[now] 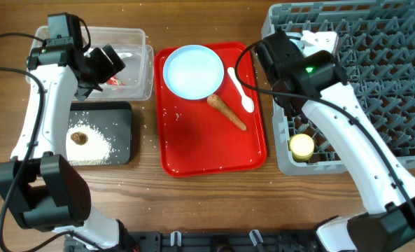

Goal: Sort waste into correct bins and load items into the dishwasher rack
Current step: 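Place the second blue bowl into the rack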

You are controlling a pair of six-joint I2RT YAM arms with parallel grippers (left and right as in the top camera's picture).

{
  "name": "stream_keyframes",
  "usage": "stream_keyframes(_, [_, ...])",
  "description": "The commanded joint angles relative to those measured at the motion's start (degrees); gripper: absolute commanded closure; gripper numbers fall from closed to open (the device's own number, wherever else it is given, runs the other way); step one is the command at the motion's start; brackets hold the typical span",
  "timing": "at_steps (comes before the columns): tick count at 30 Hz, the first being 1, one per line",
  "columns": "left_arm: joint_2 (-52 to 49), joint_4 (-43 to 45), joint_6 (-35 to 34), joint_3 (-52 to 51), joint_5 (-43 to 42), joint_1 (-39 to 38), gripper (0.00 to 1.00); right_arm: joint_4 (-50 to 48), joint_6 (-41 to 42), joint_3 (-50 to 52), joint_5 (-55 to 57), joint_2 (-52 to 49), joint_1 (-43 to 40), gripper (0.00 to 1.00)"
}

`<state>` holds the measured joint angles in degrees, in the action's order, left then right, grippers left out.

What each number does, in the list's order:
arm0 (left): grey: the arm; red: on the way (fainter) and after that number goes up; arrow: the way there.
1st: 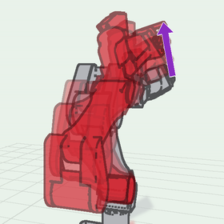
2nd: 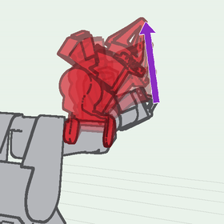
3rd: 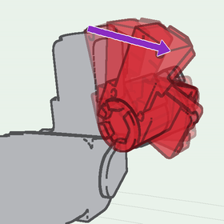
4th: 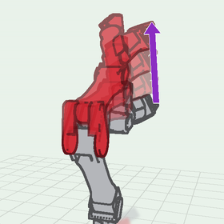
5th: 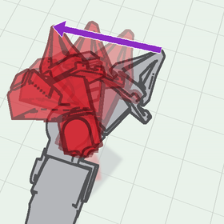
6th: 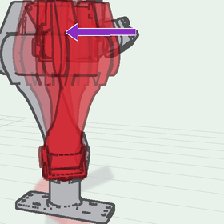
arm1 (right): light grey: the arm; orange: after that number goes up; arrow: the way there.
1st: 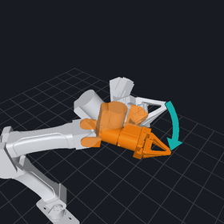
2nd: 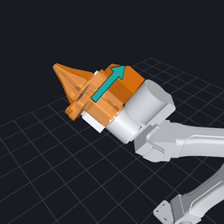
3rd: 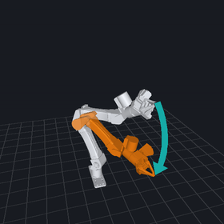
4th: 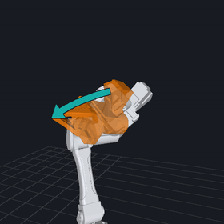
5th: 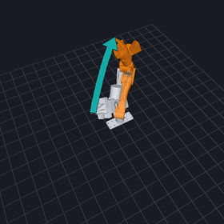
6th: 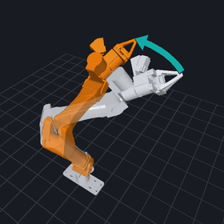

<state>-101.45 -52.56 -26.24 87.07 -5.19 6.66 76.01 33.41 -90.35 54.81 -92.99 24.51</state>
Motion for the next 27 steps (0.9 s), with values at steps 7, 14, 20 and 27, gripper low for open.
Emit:
stream_keyframes(7, [0.4, 0.0, 0.1, 0.3, 0.4, 0.3, 0.00, -7.3, 1.0, 4.5, 12.2, -11.6, -5.7, 0.96])
stream_keyframes(14, [0.4, 0.0, 0.1, 0.3, 0.4, 0.3, 0.00, -12.8, -4.8, 4.5, 12.2, -19.0, -5.4, 0.96])
stream_keyframes(20, [0.4, 0.0, 0.1, 0.3, 0.4, 0.3, 0.00, -12.5, -5.0, 4.5, 6.7, -19.2, -5.2, 0.96])
stream_keyframes(27, [0.4, 0.0, 0.1, 0.3, 0.4, 0.3, 0.00, -8.3, -6.2, 4.5, -4.4, -18.8, -1.7, 0.87])
